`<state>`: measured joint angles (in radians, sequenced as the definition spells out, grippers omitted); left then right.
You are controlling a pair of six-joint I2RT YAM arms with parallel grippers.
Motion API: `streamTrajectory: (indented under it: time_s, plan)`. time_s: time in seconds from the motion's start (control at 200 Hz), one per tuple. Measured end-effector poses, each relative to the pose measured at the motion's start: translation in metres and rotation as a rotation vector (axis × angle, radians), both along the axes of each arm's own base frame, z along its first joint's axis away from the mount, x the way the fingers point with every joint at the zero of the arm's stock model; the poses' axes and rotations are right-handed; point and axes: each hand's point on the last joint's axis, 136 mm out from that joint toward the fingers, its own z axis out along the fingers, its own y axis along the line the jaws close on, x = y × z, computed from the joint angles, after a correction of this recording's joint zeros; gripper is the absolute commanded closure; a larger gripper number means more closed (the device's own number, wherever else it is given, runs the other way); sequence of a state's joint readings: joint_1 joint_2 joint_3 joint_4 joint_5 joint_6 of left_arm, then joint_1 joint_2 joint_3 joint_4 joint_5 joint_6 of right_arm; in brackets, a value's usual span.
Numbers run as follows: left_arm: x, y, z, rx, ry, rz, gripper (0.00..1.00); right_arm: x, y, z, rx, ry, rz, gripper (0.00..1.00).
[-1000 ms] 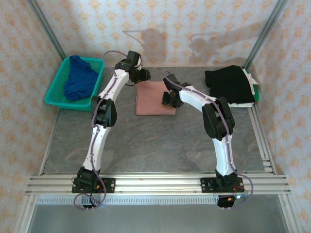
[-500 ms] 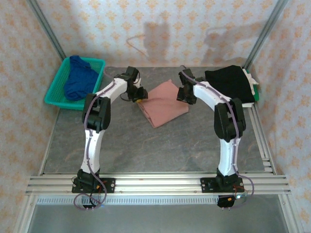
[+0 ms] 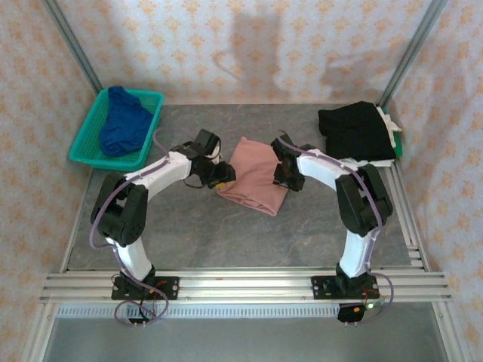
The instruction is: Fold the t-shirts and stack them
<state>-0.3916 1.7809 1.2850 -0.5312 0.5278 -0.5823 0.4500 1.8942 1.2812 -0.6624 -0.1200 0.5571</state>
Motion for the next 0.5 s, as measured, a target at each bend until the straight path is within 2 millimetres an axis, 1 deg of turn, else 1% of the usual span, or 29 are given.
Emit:
streamTrajectory:
  time_s: [0.06,0.125,0.19,0.25,0.325,0.39,0.445,0.5]
  plan:
    - [0.018,0.002,0.010,0.005,-0.038,0.016,0.59,0.011,-0.002,-0.007,-0.007,0.009,-0.009,0.56]
    - [0.036,0.005,0.012,0.010,-0.059,0.036,0.60,0.028,0.000,-0.004,-0.011,-0.005,-0.004,0.56]
    - [0.048,0.006,0.003,0.017,-0.051,0.049,0.62,0.051,0.004,0.001,-0.008,-0.038,0.012,0.54]
    - [0.055,0.004,-0.014,0.023,-0.032,0.051,0.62,0.075,0.010,0.004,-0.004,-0.067,0.041,0.53]
    - [0.051,-0.003,-0.040,0.041,0.016,0.035,0.62,0.102,0.018,0.008,-0.006,-0.096,0.079,0.52]
    - [0.041,-0.017,-0.057,0.052,0.049,0.004,0.63,0.128,0.027,0.016,-0.014,-0.130,0.113,0.51]
    - [0.033,-0.033,-0.061,0.045,0.055,-0.022,0.63,0.143,0.031,0.026,-0.026,-0.164,0.133,0.49]
    - [0.024,-0.051,-0.061,0.026,0.052,-0.053,0.63,0.148,0.029,0.038,-0.049,-0.184,0.144,0.47]
